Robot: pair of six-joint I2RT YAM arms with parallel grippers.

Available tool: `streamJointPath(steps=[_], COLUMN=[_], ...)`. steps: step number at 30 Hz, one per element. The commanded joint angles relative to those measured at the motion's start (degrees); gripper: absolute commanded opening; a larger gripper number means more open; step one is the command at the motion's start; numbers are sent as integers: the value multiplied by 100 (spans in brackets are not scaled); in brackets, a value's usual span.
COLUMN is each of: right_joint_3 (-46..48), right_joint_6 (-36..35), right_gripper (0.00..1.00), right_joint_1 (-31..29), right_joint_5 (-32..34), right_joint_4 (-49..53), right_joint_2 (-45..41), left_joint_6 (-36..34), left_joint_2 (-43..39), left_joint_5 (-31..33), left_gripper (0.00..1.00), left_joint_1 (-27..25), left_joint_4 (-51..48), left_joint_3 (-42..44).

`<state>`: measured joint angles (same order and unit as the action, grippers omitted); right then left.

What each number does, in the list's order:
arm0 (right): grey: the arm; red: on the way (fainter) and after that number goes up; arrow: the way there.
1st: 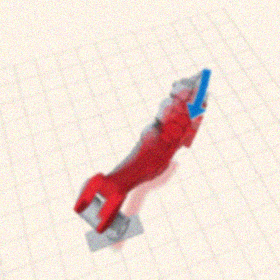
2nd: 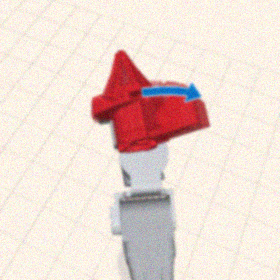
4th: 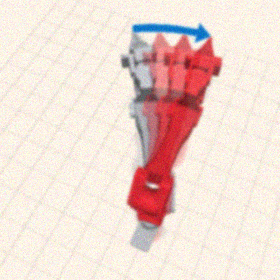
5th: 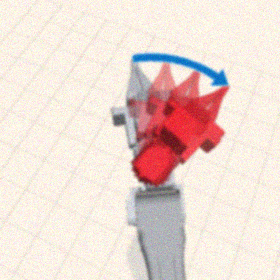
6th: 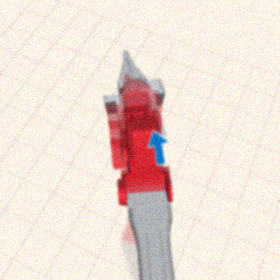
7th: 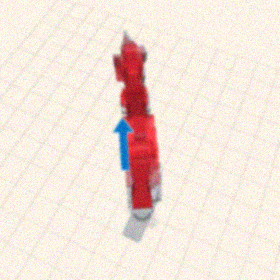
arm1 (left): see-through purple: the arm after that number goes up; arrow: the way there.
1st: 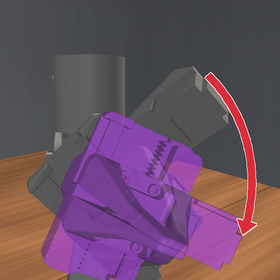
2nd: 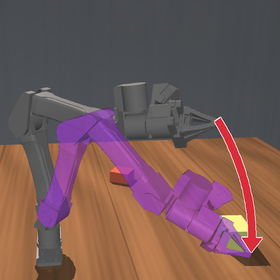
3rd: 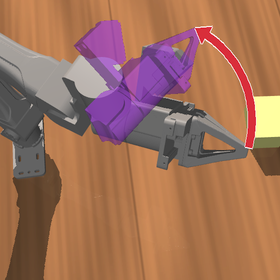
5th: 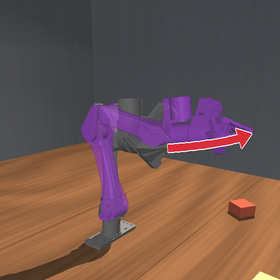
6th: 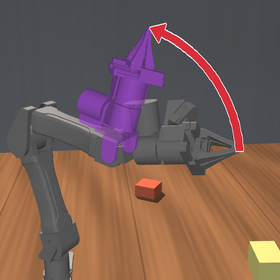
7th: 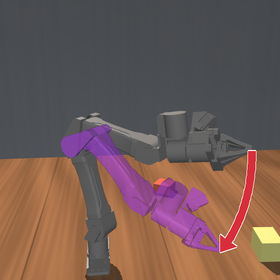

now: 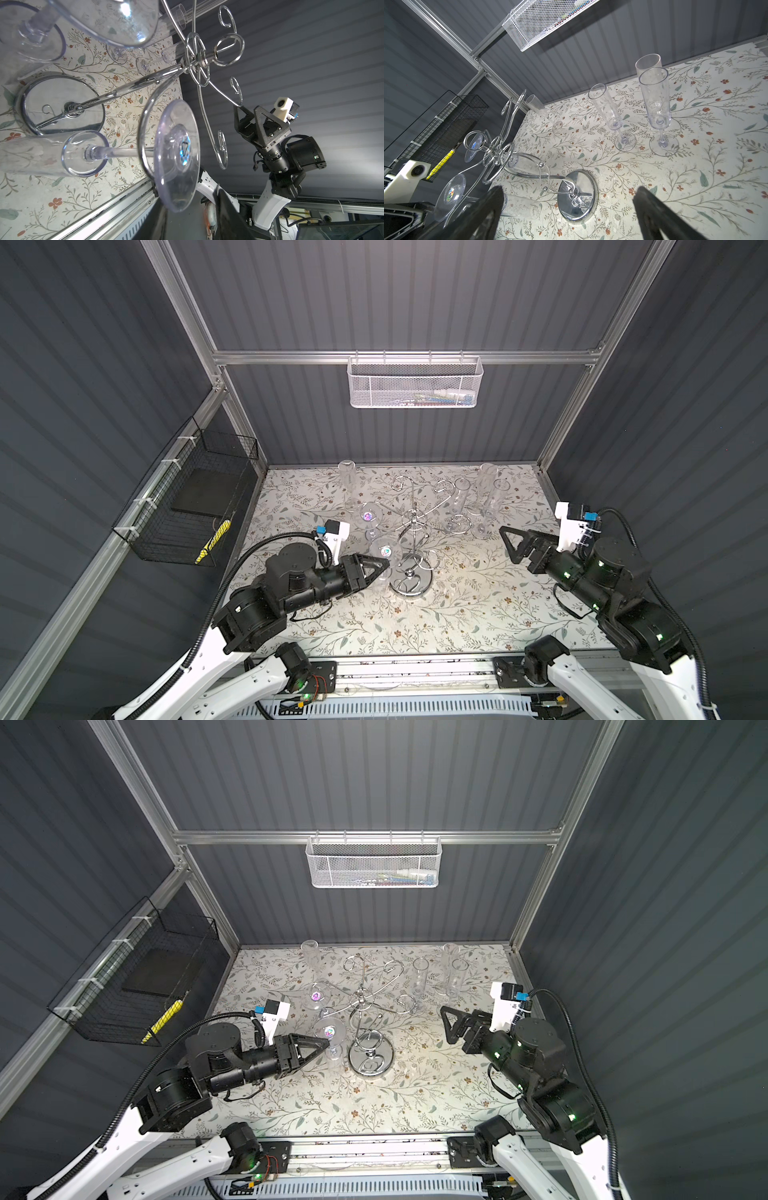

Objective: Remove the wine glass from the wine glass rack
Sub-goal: 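Reach the left gripper to the base of a flute glass hanging on the rack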

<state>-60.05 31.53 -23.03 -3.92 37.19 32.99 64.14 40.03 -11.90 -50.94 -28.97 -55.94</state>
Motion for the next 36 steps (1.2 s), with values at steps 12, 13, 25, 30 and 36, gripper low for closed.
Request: streamJointPath(steps=[12, 13, 25, 30, 36], right_joint_3=[123, 125, 169, 182, 206], right_joint_6=[2, 2, -10, -23, -12], right_gripper=[99, 99, 99, 99, 99], right_joint_1=[-26, -26, -24, -26, -26], right_joint_5=[-2, 3, 67, 77, 94], right_joint_4=[-14, -11, -12, -11, -16], right_joint_2=[-58, -69, -145, -170, -214], left_joint_6=[287, 296, 568, 612, 622], left_joint_2=[-298, -301, -346, -290, -180], left_joint_5=[238, 254, 263, 277, 241], left_gripper=[16, 16, 28, 29, 26], left_joint_1=[-2, -4, -3, -4, 2], left_joint_4=[104, 90, 566, 683, 816], left_joint_3=[250, 259, 495, 510, 453])
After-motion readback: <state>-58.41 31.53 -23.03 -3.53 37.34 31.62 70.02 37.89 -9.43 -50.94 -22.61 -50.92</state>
